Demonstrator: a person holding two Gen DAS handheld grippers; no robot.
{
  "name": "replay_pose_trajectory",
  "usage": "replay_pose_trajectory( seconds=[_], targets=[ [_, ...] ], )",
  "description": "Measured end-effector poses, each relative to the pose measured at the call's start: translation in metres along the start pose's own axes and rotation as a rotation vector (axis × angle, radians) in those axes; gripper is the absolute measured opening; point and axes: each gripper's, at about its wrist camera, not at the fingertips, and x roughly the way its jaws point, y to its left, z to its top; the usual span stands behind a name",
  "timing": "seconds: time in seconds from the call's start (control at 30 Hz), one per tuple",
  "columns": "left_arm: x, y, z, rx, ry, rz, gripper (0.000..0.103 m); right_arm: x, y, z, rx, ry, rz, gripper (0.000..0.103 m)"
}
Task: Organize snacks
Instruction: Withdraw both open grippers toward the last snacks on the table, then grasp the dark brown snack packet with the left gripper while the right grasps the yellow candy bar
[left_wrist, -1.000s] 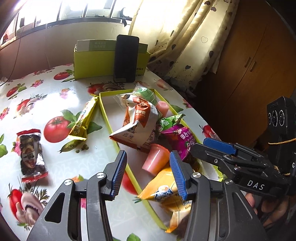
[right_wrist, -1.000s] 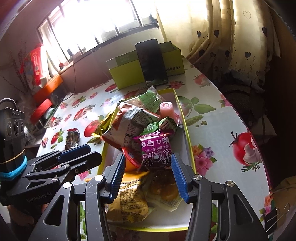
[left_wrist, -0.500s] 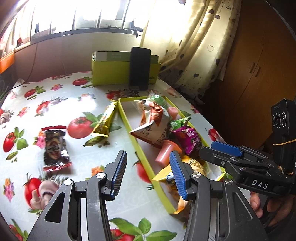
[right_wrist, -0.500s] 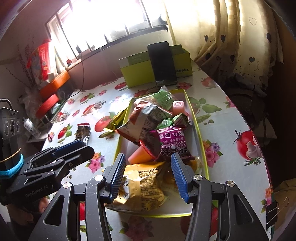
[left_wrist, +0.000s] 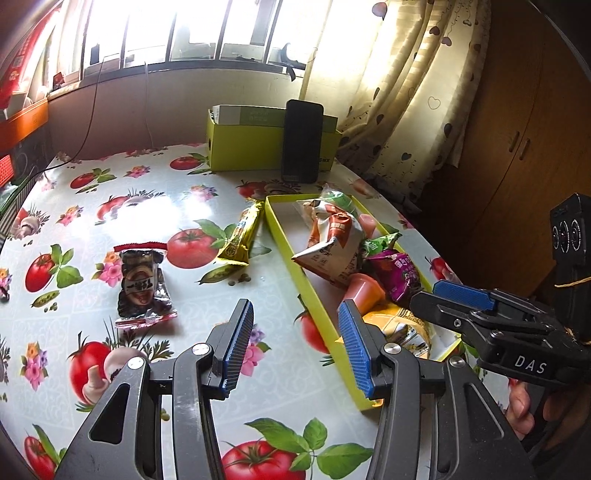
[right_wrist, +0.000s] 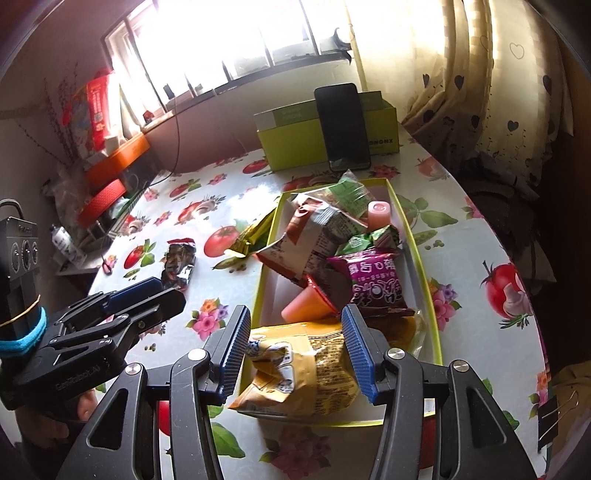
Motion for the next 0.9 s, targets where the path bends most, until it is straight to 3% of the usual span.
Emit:
replay_pose_trajectory(
  seconds=[0.27,0.57,0.77,0.9],
  targets=[
    [0.0,0.028,-0.006,-0.05,0.009,0.031,0.049,0.011,0.017,0.0,-0.027,0.022,0.01,0.051],
    [0.007,0.082,-0.001,-0.124,-0.002,0.123,0.05,0.03,0.047,0.023,-0.076,0.015,0.03,0.051],
    [0.032,0.12,0.01,-0.169,0.022,0.196,0.05,0.066,0.065,0.054,-0.065,0.021,0.056,0.051],
    [0.056,0.136,0.016,-0.193,0.055,0.224,0.05,0.105,0.075,0.076,-0.06,0.075,0.047,0.051]
  ],
)
